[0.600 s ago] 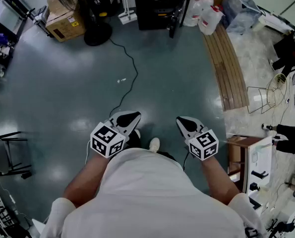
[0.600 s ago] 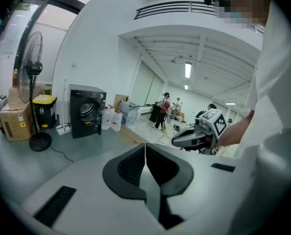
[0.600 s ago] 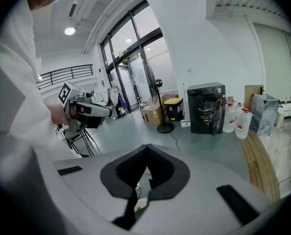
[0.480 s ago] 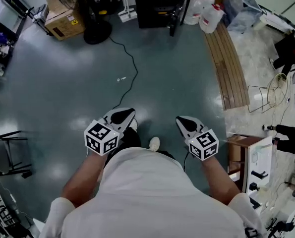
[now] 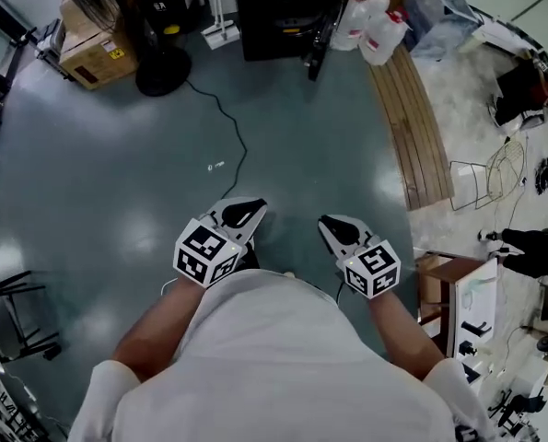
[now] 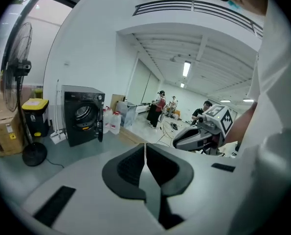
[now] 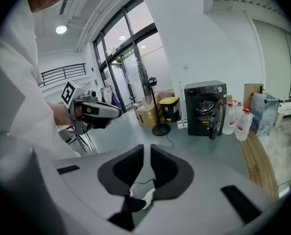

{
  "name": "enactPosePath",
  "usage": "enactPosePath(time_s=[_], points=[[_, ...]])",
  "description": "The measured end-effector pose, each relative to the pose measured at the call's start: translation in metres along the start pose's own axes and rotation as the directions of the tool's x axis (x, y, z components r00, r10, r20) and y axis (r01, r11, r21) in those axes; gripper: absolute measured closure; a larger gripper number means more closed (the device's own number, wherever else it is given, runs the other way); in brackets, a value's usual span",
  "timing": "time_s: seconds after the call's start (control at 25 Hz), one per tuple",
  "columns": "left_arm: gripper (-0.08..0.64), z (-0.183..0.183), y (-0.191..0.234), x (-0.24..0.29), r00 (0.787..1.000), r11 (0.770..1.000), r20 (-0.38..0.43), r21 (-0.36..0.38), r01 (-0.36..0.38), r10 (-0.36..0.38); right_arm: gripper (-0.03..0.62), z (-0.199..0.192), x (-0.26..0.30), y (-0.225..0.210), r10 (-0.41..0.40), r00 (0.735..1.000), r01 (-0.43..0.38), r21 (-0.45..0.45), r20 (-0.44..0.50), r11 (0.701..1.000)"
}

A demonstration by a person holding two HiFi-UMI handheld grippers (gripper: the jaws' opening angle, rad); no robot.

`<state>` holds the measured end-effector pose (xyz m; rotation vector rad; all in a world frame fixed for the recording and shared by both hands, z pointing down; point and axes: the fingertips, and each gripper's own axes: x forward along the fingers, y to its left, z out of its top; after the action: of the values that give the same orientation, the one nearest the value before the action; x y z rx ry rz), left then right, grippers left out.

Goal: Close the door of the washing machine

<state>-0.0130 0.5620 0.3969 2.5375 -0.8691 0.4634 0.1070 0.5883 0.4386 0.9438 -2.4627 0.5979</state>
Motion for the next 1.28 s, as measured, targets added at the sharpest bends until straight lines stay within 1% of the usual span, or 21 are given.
enactPosePath(time_s=[0.04, 0.08, 0.2, 0.28, 0.4, 0.52, 0.6, 0.72, 0.84, 0.96, 1.08, 1.28], points=[[0.535, 0.007, 0.012, 0.002, 1.0, 1.0, -0.003, 0.015, 0.009, -0.009, 0.511, 0.012, 0.011, -0.004, -0.015, 1.0, 0.015, -0.004, 0.002, 1.0], [0.535, 0.014, 0.025, 0.004, 1.0, 0.999, -0.006, 0.029, 0.019, -0.019, 0.494, 0.024, 0.021, -0.01, -0.031, 1.0, 0.031, -0.003, 0.006, 1.0], [0.535, 0.032, 0.063, 0.008, 0.999, 0.997, -0.015, 0.062, 0.052, -0.051, 0.497, 0.057, 0.049, -0.024, -0.078, 0.996, 0.078, 0.01, 0.03, 0.997], [0.535, 0.041, 0.088, 0.01, 0.998, 0.995, -0.014, 0.066, 0.069, -0.068, 0.499, 0.073, 0.068, -0.031, -0.097, 0.995, 0.097, 0.014, 0.035, 0.995], [0.535, 0.051, 0.12, 0.013, 0.996, 0.995, -0.009, 0.052, 0.085, -0.084, 0.506, 0.093, 0.094, -0.039, -0.114, 0.993, 0.114, 0.019, 0.03, 0.993], [0.535, 0.06, 0.14, 0.018, 0.996, 0.995, -0.004, 0.027, 0.094, -0.094, 0.515, 0.107, 0.109, -0.045, -0.115, 0.993, 0.115, 0.008, 0.005, 0.993], [0.534, 0.066, 0.152, 0.026, 0.996, 0.996, -0.005, 0.015, 0.093, -0.093, 0.515, 0.116, 0.116, -0.059, -0.12, 0.993, 0.12, 0.013, -0.003, 0.993], [0.534, 0.072, 0.171, 0.04, 0.996, 0.996, -0.018, 0.001, 0.084, -0.084, 0.518, 0.125, 0.13, -0.086, -0.118, 0.993, 0.118, 0.054, -0.005, 0.992], [0.534, 0.085, 0.195, 0.057, 0.998, 0.998, -0.019, 0.009, 0.068, -0.067, 0.518, 0.139, 0.149, -0.115, -0.111, 0.994, 0.112, 0.056, -0.005, 0.992], [0.534, 0.1, 0.22, 0.083, 0.998, 0.999, -0.02, -0.011, 0.051, -0.051, 0.52, 0.154, 0.169, -0.151, -0.092, 0.996, 0.091, 0.052, 0.0, 0.994], [0.534, 0.121, 0.241, 0.11, 0.999, 0.999, -0.035, -0.015, 0.034, -0.034, 0.522, 0.166, 0.189, -0.189, -0.065, 0.998, 0.066, 0.052, -0.012, 0.997], [0.534, 0.168, 0.265, 0.154, 0.999, 1.0, -0.053, 0.002, 0.013, -0.013, 0.522, 0.202, 0.214, -0.259, -0.046, 0.999, 0.047, 0.03, -0.008, 0.998]])
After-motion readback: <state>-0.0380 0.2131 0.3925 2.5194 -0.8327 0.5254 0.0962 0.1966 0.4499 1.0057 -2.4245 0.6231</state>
